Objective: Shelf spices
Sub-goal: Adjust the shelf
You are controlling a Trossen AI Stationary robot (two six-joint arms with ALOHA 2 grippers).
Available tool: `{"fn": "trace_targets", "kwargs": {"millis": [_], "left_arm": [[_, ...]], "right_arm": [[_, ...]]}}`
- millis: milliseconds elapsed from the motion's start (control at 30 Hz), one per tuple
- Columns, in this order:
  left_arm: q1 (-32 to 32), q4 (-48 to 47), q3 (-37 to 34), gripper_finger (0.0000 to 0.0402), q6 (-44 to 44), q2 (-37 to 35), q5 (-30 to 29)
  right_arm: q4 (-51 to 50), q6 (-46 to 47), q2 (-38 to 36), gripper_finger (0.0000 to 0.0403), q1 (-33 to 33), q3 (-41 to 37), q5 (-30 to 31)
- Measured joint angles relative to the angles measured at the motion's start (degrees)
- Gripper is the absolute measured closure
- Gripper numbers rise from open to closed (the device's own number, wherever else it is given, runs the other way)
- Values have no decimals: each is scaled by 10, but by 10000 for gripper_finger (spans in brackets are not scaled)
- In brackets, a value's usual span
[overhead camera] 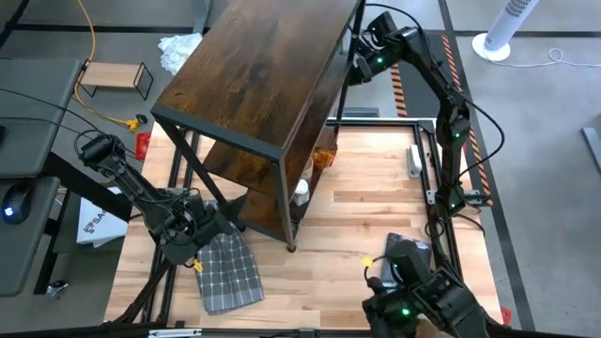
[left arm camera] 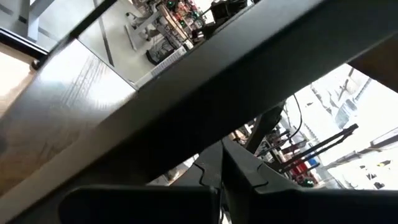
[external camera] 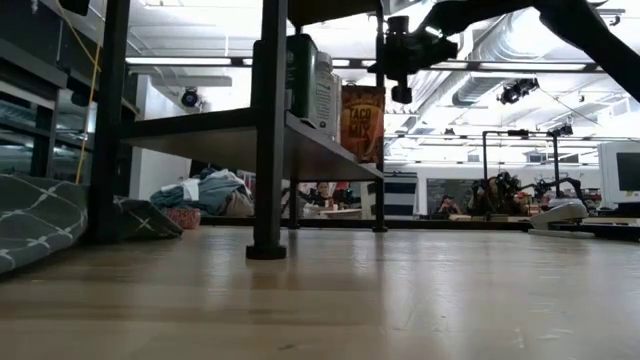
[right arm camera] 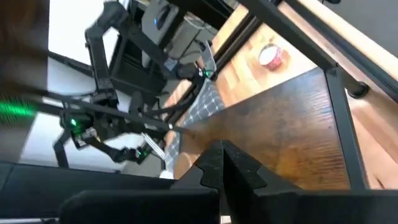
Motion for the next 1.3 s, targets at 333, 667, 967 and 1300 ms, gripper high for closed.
{"fn": "trace_targets", "kwargs": {"millis": [333,667,967,1300], "left_arm": [[8,-2,0,401,-1,0,2],[27,-27,0,401,1,-18,2],[73,-64,0,401,1,-61,-5],[122,-127,0,401,13,-128,2]], "right_arm": [[-130,-102,-54,403,-4,-1,12],[-130,-59,-132,403,-3,-1,34],[-129,-18,-179,403,15,-1,61],[-129,39,-197,403,61,-1,70]]}}
